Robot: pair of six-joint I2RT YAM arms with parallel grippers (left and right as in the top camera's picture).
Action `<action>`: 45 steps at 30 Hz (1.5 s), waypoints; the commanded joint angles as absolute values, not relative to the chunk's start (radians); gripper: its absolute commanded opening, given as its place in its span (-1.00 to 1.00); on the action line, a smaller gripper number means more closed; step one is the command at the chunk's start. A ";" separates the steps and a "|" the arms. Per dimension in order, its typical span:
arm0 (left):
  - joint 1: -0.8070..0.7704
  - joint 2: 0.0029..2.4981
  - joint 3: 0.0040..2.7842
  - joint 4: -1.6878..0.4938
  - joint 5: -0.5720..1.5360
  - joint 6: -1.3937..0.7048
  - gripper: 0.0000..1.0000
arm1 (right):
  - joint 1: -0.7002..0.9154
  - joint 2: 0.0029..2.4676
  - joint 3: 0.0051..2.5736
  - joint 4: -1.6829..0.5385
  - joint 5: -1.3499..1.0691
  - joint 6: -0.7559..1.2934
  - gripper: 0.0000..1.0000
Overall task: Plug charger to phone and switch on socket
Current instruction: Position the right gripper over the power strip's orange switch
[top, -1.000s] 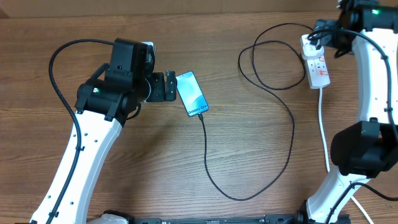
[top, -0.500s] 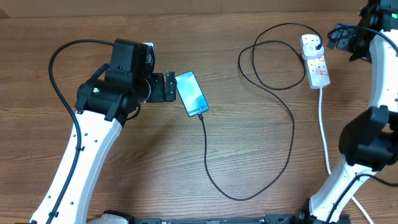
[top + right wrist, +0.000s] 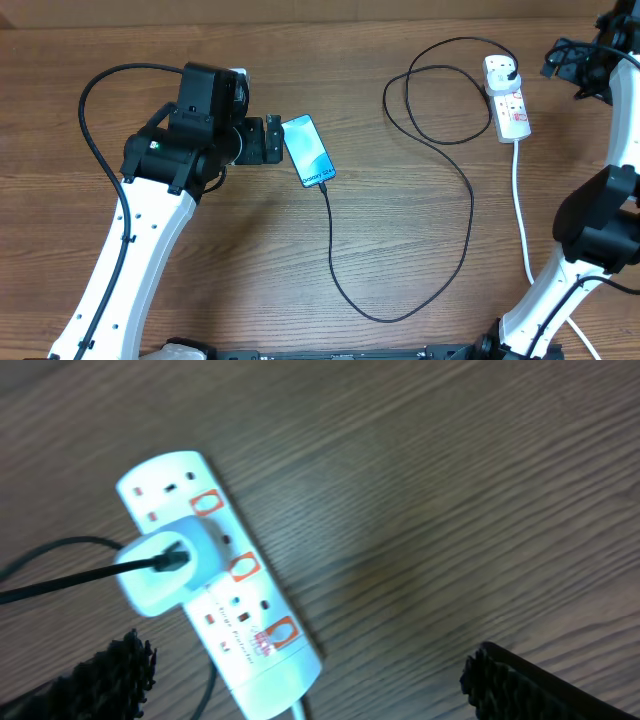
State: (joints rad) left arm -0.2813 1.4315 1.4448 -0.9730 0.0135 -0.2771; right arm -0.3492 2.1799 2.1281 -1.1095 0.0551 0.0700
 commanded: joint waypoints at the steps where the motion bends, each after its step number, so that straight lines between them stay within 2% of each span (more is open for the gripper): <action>1: -0.282 1.435 1.444 -0.971 0.000 -0.255 0.99 | -0.348 2.240 2.140 -1.106 0.089 0.063 1.00; 14: -0.282 1.435 1.444 -0.968 0.000 -0.258 0.99 | -0.347 2.363 2.139 -1.083 0.153 0.099 1.00; 20: -0.282 1.435 1.444 -0.968 0.000 -0.258 1.00 | -0.347 2.370 2.139 -1.048 -0.003 0.104 1.00; 30: -0.282 1.435 1.443 -0.967 0.000 -0.259 0.99 | -0.347 2.372 2.133 -1.036 0.098 0.104 1.00; 45: -0.282 1.435 1.443 -0.967 0.000 -0.259 0.99 | -0.308 2.420 2.133 -1.014 0.125 0.144 1.00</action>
